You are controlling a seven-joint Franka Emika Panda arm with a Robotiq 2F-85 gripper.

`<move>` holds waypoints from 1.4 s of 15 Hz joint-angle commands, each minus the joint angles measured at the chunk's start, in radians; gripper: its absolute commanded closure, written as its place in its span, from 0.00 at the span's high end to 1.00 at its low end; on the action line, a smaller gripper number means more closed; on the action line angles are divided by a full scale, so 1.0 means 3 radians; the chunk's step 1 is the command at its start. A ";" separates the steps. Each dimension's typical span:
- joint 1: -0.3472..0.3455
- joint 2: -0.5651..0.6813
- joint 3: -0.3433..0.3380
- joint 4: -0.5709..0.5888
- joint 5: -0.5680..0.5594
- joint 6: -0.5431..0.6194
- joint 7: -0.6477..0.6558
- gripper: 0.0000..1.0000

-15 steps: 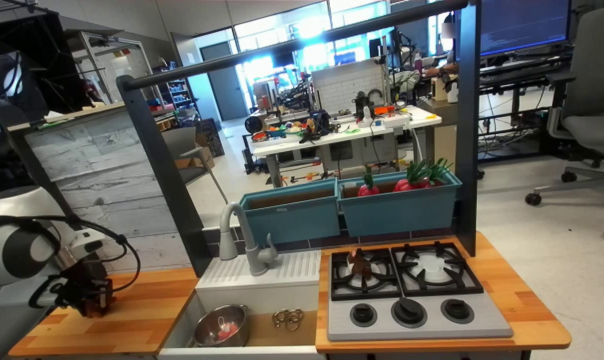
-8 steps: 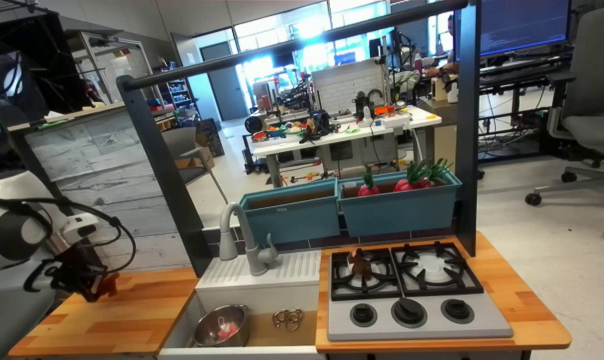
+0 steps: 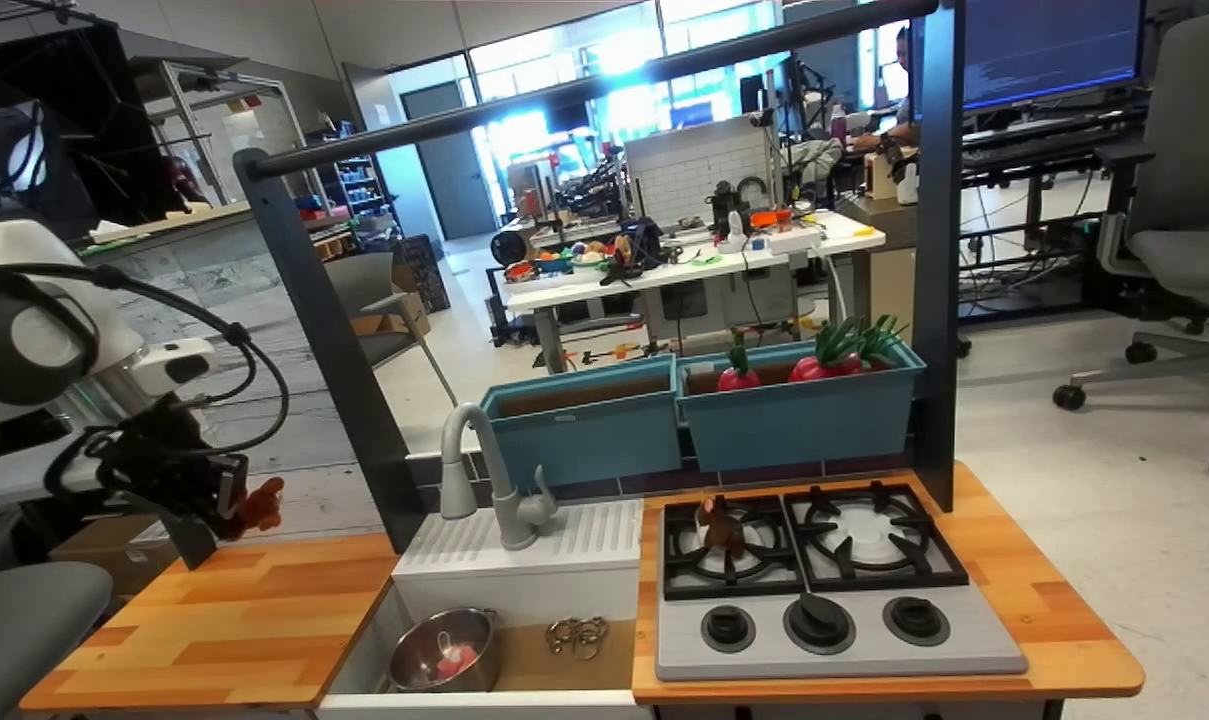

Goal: Put the teddy bears into the pot

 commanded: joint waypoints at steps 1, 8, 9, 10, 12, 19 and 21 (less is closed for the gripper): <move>-0.0175 -0.0036 -0.0145 -0.0190 -0.0017 -0.0179 0.0232 0.02; -0.0584 0.0413 -0.0278 0.0075 0.0098 -0.0351 0.0494 0.02; -0.0621 0.0477 -0.0273 0.0144 0.0105 -0.0405 0.0516 0.02; -0.0661 0.0529 -0.0252 0.0199 0.0114 -0.0453 0.0522 0.02; -0.0709 0.0604 -0.0212 0.0285 0.0112 -0.0502 0.0503 0.22; -0.0699 0.0410 -0.0075 0.0109 0.0077 -0.0380 0.0359 0.77; -0.0659 0.0223 -0.0082 -0.0086 0.0043 -0.0326 0.0329 0.92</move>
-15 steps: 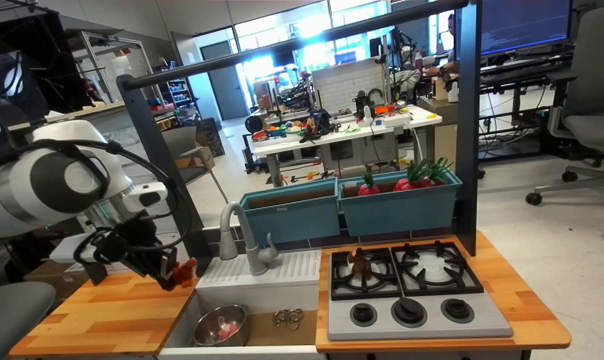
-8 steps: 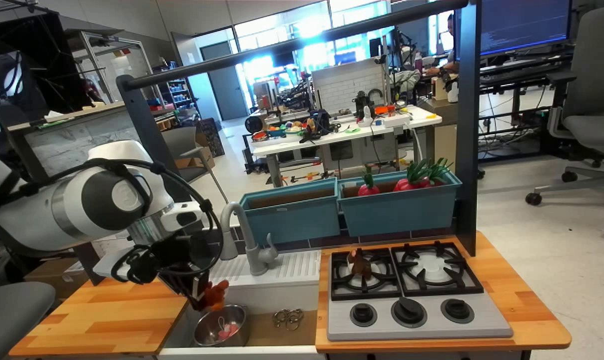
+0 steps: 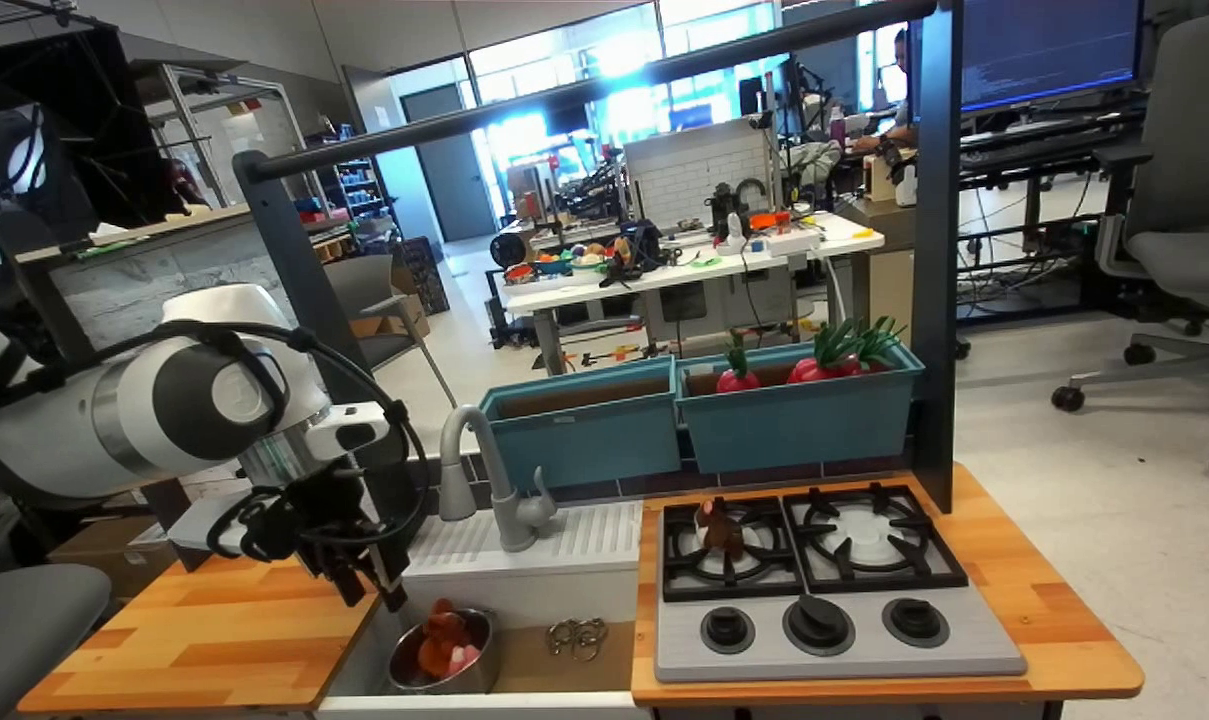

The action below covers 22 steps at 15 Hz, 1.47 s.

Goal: Put the teddy bears into the pot

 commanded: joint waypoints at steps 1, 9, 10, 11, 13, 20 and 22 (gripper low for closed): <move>0.0056 -0.0453 -0.0011 -0.0449 -0.0051 0.0056 -0.0097 1.00; 0.0067 -0.1213 -0.0511 -0.1123 -0.0156 0.0312 0.0217 1.00; 0.0012 -0.1234 -0.0551 -0.1121 -0.0143 0.0273 0.0248 1.00; -0.0063 -0.1232 -0.0583 -0.1103 -0.0111 0.0260 0.0286 1.00; -0.0229 -0.1226 -0.0566 -0.1100 -0.0030 0.0358 0.0300 1.00; -0.0249 -0.1160 -0.0571 -0.1025 -0.0093 0.0293 0.0291 1.00; -0.0276 -0.1079 -0.0614 -0.0875 -0.0100 0.0253 0.0308 1.00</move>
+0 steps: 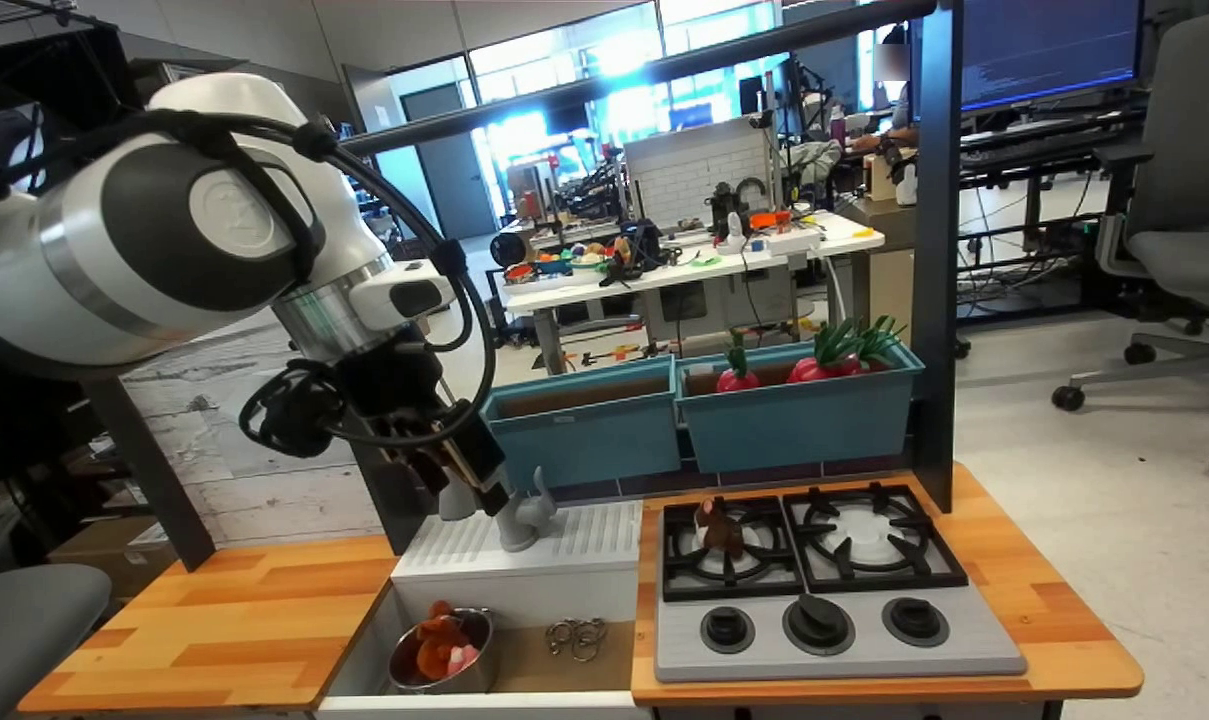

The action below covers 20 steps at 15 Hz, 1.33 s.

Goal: Put the teddy bears into the pot

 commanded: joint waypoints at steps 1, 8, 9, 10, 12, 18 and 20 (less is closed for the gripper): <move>-0.0074 0.0126 -0.0057 0.0233 -0.0014 -0.0015 0.0018 1.00; -0.0580 0.0683 -0.0205 0.1509 -0.0228 -0.1350 -0.0284 1.00; -0.0687 0.0743 -0.0127 0.1703 -0.0248 -0.1600 -0.0440 1.00; -0.0773 0.0817 -0.0051 0.1891 -0.0264 -0.1823 -0.0593 1.00; -0.0918 0.0996 0.0128 0.2250 -0.0222 -0.2189 -0.0891 1.00; -0.0877 0.0695 0.0093 0.1649 -0.0365 -0.1434 -0.0877 1.00; -0.0962 0.0591 0.0194 0.1375 -0.0090 -0.1048 -0.0693 0.92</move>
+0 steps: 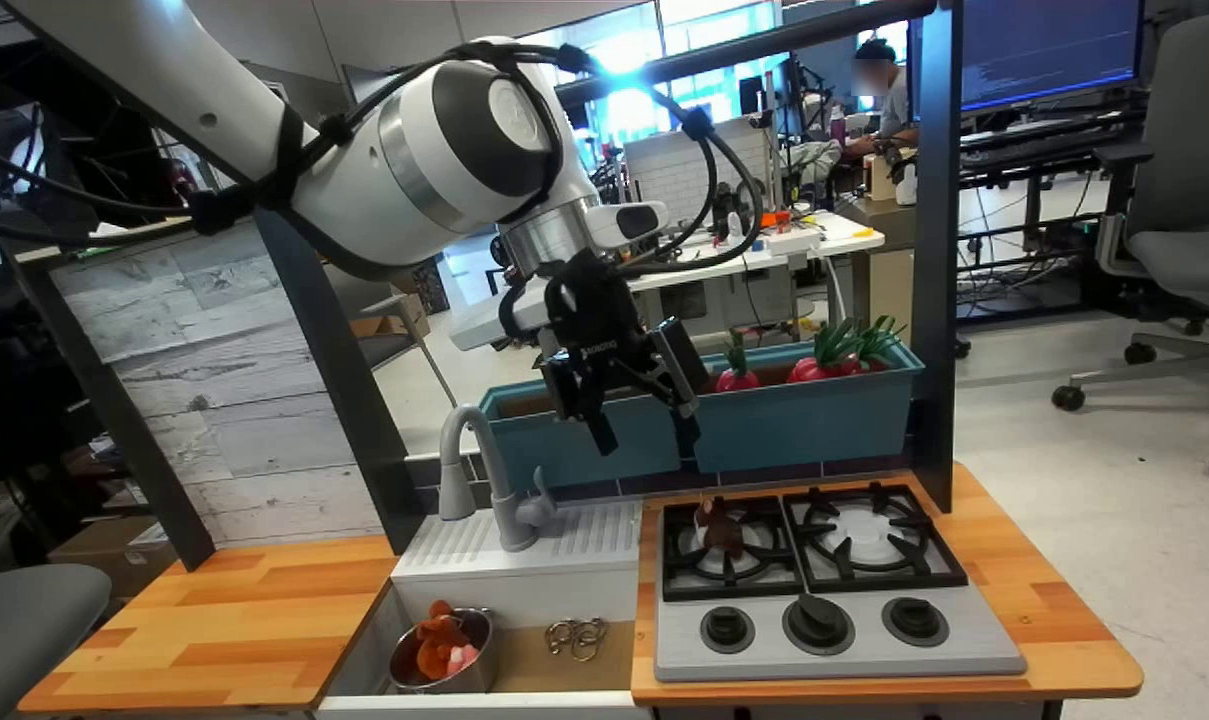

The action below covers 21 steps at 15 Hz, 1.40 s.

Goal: Put the teddy bears into the pot

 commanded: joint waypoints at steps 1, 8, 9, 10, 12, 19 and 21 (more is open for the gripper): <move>-0.0152 -0.0306 0.0189 -0.0590 0.0318 0.0557 0.0123 0.97; -0.0257 -0.0066 0.0315 -0.0506 0.0705 0.0654 0.0089 1.00; -0.0257 -0.0066 0.0321 -0.0505 0.0719 0.0658 0.0093 1.00; -0.0257 -0.0067 0.0323 -0.0505 0.0724 0.0660 0.0094 1.00; -0.0242 -0.0062 0.0312 -0.0554 0.0764 0.0986 0.0162 1.00; -0.0039 0.0659 -0.0291 0.0144 0.0357 0.0944 0.0536 1.00; -0.0102 0.0856 -0.0309 0.0367 0.0351 0.0960 0.0550 1.00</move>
